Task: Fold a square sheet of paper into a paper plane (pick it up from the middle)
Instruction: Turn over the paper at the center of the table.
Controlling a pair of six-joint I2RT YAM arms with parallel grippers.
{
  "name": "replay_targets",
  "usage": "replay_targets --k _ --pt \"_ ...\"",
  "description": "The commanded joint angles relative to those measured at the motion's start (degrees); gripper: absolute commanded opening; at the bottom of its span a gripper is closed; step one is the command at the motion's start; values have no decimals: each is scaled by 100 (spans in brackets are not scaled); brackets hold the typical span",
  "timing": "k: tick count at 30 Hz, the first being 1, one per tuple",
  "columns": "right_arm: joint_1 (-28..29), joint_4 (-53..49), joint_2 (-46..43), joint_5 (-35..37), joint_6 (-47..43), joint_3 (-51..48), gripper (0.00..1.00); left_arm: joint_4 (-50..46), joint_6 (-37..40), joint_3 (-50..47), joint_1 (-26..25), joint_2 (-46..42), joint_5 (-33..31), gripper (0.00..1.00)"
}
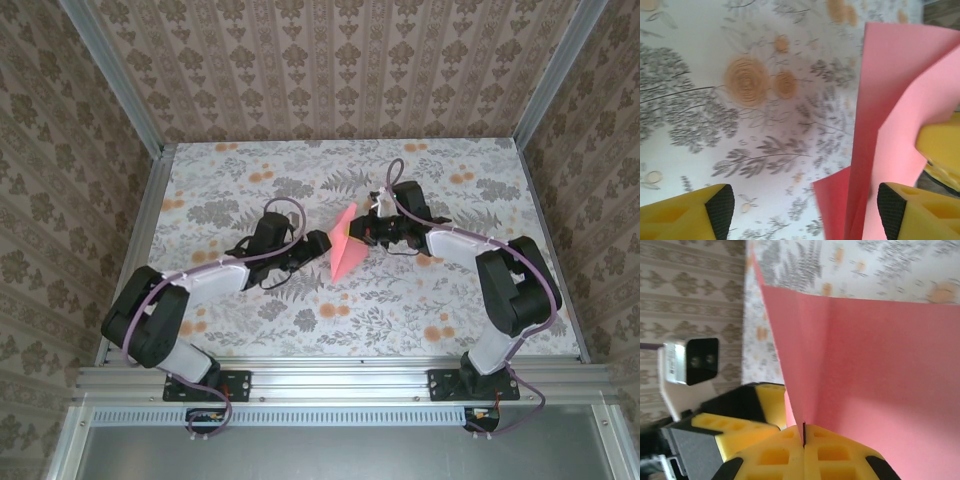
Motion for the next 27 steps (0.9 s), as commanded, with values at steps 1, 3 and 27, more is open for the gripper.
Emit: replay_targets --k 1,3,27 --pt "-55 1200 -54 -789 883 226 6 996 -348 -184 88 -274 611 79" --pt "-85 1558 -47 -942 1201 241 6 1486 -566 -352 148 -318 718 78" --pt "-270 4408 541 -1516 3625 -86 7 4102 -1320 -779 186 -259 825 50"
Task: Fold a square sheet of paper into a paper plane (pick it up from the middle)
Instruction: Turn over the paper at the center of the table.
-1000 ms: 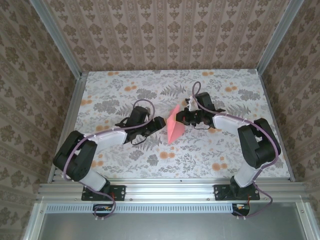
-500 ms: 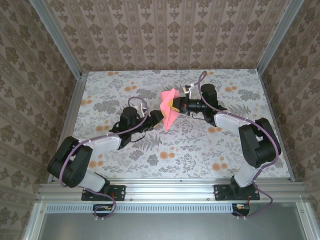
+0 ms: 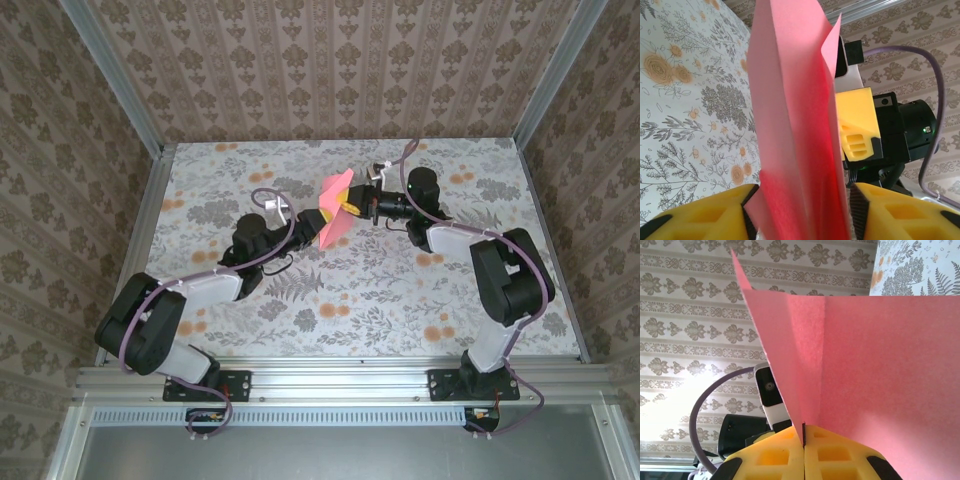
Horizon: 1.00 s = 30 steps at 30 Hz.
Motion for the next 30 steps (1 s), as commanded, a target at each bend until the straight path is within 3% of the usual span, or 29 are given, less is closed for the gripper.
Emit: replay_targets --k 1,7,10,15,18,21,23,26,30 --pt "-19 451 122 -201 225 -119 7 266 -42 -108 10 -58 -28 47" --pt "-40 377 123 -229 121 -205 7 -45 49 -80 9 -110 -149 29" --pt "-108 240 75 -212 4 -235 13 -292 167 -38 9 -150 -180 18" --pt "-242 -467 -137 -88 -525 -282 34 -1138 586 118 0 -347 -286 9" --pt "-373 -1808 -482 260 -1543 -304 49 -2343 1149 359 0 -619 -509 6" --pt "-384 -4416 -987 1291 -3358 10 61 -4240 2009 790 -41 -989 -1097 6" --pt "-348 -5719 -1274 2306 -4258 245 66 -5542 2664 1200 -149 -1123 -1862 6" --pt "-359 -6451 -1594 3263 -4739 271 70 -7183 3272 1888 -418 -1017 -3114 6" --pt "-364 -6727 -1906 4002 -4888 139 71 -8738 3663 2912 -1005 -327 -4852 6"
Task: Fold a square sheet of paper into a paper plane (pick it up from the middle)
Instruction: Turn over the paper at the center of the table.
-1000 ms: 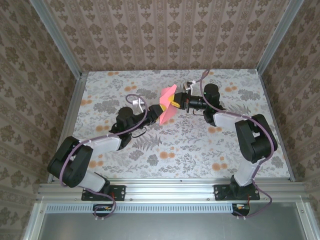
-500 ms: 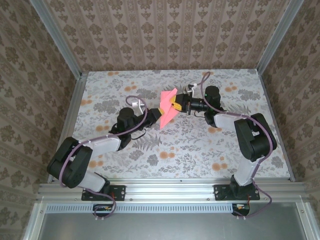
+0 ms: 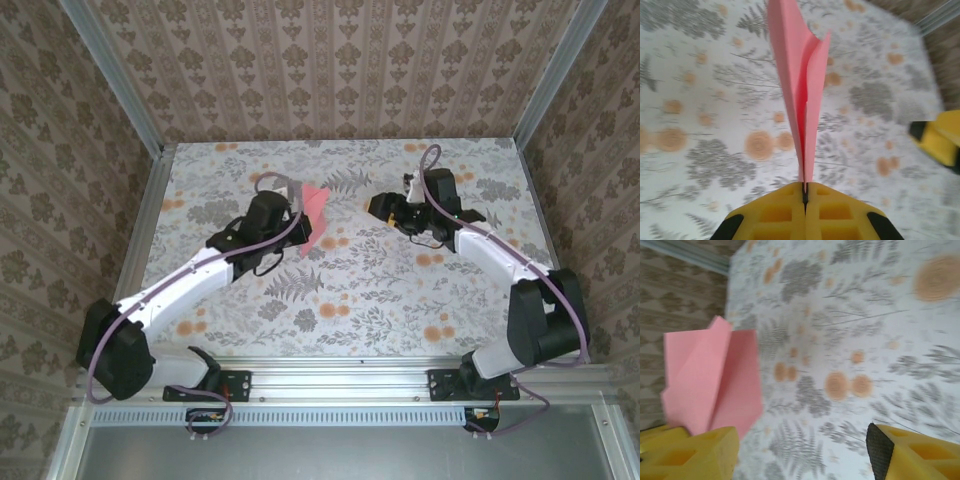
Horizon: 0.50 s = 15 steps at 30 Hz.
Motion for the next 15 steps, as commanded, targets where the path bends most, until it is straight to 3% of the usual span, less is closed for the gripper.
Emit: replay_targets --k 1,6,11,15 --pt "13 -1074 -286 1273 -686 -57 71 -2398 745 803 -453 709 -2146 6" --pt "3 -1142 -744 2044 -559 -308 71 -4107 191 2318 -1053 2471 -3737 5" --pt "-51 -1314 -1140 2643 -470 -478 71 -4754 -12 3507 -1381 3956 -3844 5" --pt "-177 -1515 -1432 3046 -368 -596 71 -4407 138 3844 -1537 4429 -3304 5"
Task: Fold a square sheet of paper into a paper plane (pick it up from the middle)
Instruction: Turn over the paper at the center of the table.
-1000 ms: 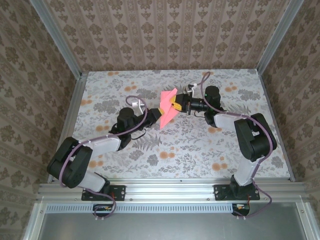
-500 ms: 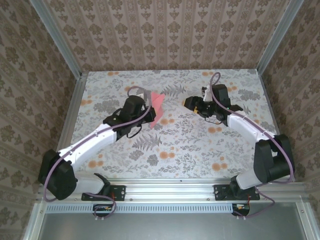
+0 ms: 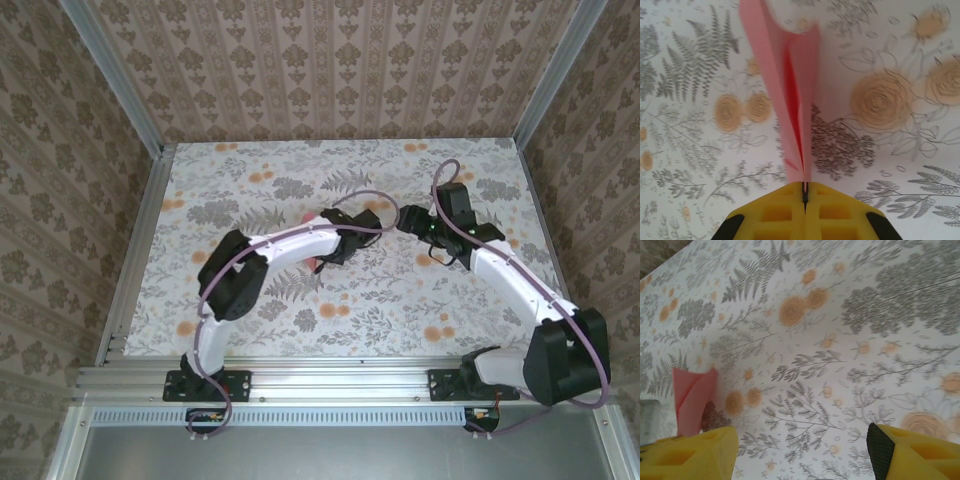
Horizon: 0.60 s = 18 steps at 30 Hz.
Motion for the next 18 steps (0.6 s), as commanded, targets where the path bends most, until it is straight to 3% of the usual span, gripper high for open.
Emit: replay_targets --k 1,11,15,18 --pt "-158 -389 -304 700 72 -151 71 -302 26 341 -116 124 131 5" --pt "-324 -387 -451 665 314 -304 71 163 412 536 -169 460 929 18" --pt "-320 -347 -391 558 355 -295 70 94 449 506 -168 352 797 6" --pt "-320 -293 -352 477 386 -278 70 7 504 426 -143 140 515 3"
